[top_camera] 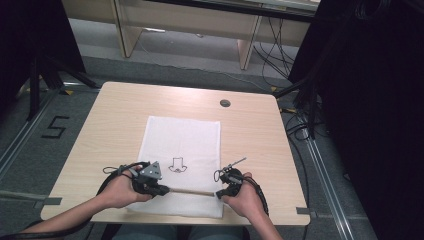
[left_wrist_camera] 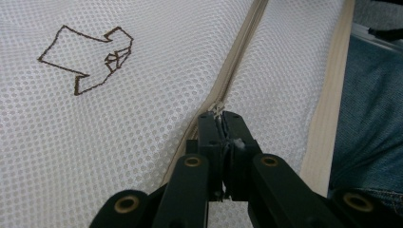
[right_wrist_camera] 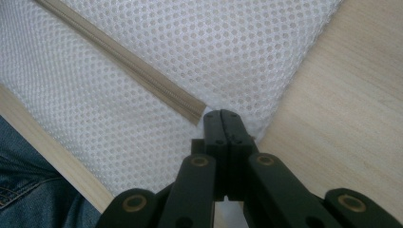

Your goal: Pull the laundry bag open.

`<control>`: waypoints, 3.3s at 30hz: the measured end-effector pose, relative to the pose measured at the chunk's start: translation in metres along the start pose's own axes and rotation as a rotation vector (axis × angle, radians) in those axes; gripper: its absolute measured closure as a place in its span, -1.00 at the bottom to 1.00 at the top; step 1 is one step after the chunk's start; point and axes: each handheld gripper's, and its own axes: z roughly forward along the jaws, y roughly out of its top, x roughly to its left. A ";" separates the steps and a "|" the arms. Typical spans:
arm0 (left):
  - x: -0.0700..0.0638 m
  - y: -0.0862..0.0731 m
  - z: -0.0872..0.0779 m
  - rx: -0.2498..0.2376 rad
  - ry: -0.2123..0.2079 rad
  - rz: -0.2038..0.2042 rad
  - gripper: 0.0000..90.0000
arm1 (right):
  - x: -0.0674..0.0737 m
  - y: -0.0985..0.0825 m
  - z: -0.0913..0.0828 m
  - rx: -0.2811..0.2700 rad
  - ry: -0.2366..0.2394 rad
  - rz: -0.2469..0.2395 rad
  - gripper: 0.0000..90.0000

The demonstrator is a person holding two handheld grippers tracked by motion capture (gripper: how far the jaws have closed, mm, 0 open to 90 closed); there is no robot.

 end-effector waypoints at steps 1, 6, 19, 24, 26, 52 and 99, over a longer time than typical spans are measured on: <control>0.001 -0.001 -0.001 0.011 0.007 0.018 0.93 | 0.000 0.000 -0.001 0.009 -0.003 0.001 1.00; 0.003 -0.004 -0.005 0.002 -0.001 0.006 0.93 | 0.000 0.000 0.000 0.001 0.000 0.000 1.00; 0.005 -0.009 -0.010 0.004 0.013 0.003 0.93 | 0.000 0.000 0.000 0.002 0.001 0.001 1.00; 0.005 -0.013 -0.012 0.009 0.019 -0.013 0.94 | -0.001 0.000 -0.001 0.011 0.002 0.000 1.00; 0.006 -0.014 -0.014 0.009 0.028 -0.008 0.94 | 0.000 0.000 0.000 0.000 0.001 0.000 1.00; 0.014 -0.023 -0.020 0.007 0.017 -0.041 0.94 | 0.000 0.000 -0.001 0.012 0.001 -0.001 1.00; 0.027 -0.047 -0.044 0.036 0.064 -0.093 0.94 | 0.000 0.000 0.000 0.004 -0.001 0.006 1.00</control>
